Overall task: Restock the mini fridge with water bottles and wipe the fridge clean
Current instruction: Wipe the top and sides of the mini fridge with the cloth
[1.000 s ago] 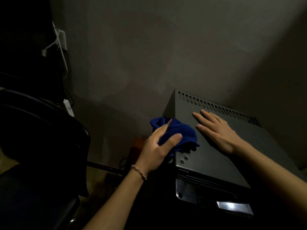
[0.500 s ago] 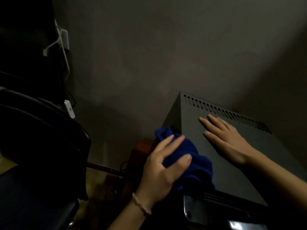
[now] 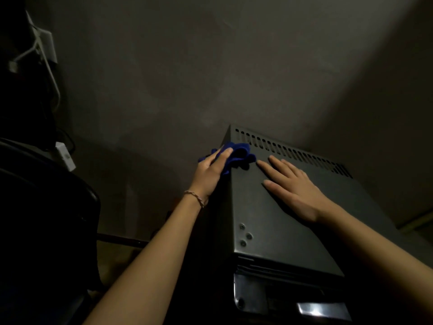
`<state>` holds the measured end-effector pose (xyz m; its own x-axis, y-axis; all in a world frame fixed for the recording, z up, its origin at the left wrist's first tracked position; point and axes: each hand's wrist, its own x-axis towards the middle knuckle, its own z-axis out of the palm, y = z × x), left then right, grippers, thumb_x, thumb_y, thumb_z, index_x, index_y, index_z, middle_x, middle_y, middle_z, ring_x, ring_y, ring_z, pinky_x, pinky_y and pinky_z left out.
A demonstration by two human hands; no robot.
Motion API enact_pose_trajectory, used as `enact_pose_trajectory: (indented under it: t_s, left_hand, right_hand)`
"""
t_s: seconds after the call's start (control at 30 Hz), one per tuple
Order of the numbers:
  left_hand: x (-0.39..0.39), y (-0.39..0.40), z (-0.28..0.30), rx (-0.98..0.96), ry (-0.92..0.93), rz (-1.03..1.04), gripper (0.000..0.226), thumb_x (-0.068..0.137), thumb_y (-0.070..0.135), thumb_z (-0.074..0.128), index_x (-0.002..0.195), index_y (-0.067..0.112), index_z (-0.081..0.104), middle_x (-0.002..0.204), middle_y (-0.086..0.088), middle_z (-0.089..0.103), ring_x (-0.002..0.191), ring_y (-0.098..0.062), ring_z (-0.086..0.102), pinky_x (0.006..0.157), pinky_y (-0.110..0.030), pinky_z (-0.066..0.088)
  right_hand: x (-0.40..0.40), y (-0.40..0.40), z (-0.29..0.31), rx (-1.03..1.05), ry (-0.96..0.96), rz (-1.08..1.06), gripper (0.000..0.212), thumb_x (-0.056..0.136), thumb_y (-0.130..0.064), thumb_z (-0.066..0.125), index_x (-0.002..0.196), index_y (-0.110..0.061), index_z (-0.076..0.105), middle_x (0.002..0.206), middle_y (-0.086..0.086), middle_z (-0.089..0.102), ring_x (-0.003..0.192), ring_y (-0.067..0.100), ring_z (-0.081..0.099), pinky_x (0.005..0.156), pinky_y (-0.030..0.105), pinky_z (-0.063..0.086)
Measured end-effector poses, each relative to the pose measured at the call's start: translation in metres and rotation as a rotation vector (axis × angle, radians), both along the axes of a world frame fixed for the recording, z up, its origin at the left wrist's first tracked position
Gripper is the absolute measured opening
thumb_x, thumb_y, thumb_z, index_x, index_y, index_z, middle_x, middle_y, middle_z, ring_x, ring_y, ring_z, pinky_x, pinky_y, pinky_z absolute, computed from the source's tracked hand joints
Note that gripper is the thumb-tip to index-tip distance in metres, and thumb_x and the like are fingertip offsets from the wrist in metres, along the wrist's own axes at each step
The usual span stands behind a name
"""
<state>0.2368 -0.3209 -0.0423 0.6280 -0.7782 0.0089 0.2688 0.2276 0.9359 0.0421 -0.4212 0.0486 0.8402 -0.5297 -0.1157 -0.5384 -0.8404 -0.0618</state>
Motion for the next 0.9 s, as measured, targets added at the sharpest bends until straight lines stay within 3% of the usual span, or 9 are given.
enact_pose_trajectory:
  t_s: [0.1, 0.23, 0.33, 0.43, 0.6, 0.73, 0.9]
  left_hand:
    - [-0.02, 0.025, -0.002, 0.007, -0.011, 0.001, 0.058, 0.07, 0.067, 0.071, 0.111, 0.026, 0.074, 0.107, 0.002, 0.075, 0.103, -0.017, 0.069, 0.101, -0.045, 0.051]
    - [-0.056, 0.074, -0.01, -0.079, -0.032, -0.003, 0.062, 0.074, 0.062, 0.073, 0.121, 0.021, 0.069, 0.119, 0.0, 0.071, 0.114, -0.018, 0.065, 0.107, -0.049, 0.045]
    - [-0.082, 0.11, -0.02, -0.057, -0.071, -0.009, 0.074, 0.073, 0.069, 0.072, 0.13, 0.023, 0.063, 0.13, 0.001, 0.065, 0.125, -0.018, 0.058, 0.112, -0.049, 0.039]
    - [-0.091, 0.128, -0.023, -0.047, -0.076, -0.035, 0.07, 0.074, 0.072, 0.069, 0.129, 0.03, 0.063, 0.132, 0.003, 0.063, 0.127, -0.019, 0.056, 0.113, -0.051, 0.037]
    - [-0.08, 0.112, -0.014, -0.059, -0.026, -0.014, 0.058, 0.079, 0.061, 0.067, 0.122, 0.023, 0.069, 0.124, 0.001, 0.069, 0.12, -0.018, 0.061, 0.109, -0.046, 0.043]
    - [-0.057, 0.079, -0.018, -0.013, 0.031, 0.019, 0.066, 0.07, 0.071, 0.067, 0.116, 0.025, 0.072, 0.116, 0.004, 0.072, 0.115, -0.014, 0.064, 0.107, -0.044, 0.045]
    - [-0.018, 0.025, -0.014, 0.085, 0.051, 0.001, 0.066, 0.063, 0.08, 0.062, 0.105, 0.03, 0.075, 0.102, -0.001, 0.075, 0.103, -0.022, 0.068, 0.1, -0.049, 0.05]
  right_hand:
    - [0.002, 0.001, 0.001, 0.007, 0.002, -0.009, 0.065, 0.086, -0.078, 0.009, 0.148, -0.063, 0.0, 0.166, -0.018, -0.007, 0.152, 0.009, -0.008, 0.121, 0.043, -0.004]
    - [0.002, 0.003, 0.004, 0.026, -0.011, -0.027, 0.075, 0.079, -0.084, 0.006, 0.15, -0.06, 0.005, 0.167, -0.013, -0.002, 0.153, 0.012, -0.006, 0.122, 0.048, -0.003]
    - [0.017, 0.012, 0.003, 0.057, -0.01, -0.11, 0.071, 0.087, -0.082, 0.009, 0.153, -0.055, 0.009, 0.168, -0.008, 0.001, 0.154, 0.02, -0.006, 0.121, 0.055, -0.004]
    - [0.047, 0.025, -0.001, 0.045, 0.022, -0.133, 0.062, 0.096, -0.07, 0.012, 0.154, -0.051, 0.004, 0.168, -0.006, -0.006, 0.153, 0.027, -0.01, 0.119, 0.059, -0.006]
    - [0.053, 0.028, -0.005, 0.022, 0.002, -0.105, 0.055, 0.1, -0.064, 0.013, 0.153, -0.053, -0.001, 0.166, -0.01, -0.01, 0.153, 0.021, -0.012, 0.119, 0.058, -0.007]
    - [0.053, 0.027, -0.007, 0.029, -0.024, -0.103, 0.054, 0.1, -0.064, 0.012, 0.152, -0.056, -0.001, 0.166, -0.013, -0.009, 0.153, 0.018, -0.012, 0.121, 0.056, -0.007]
    - [0.053, 0.026, -0.008, 0.017, -0.021, -0.094, 0.055, 0.1, -0.063, 0.014, 0.152, -0.053, 0.0, 0.166, -0.014, -0.01, 0.153, 0.016, -0.013, 0.121, 0.055, -0.007]
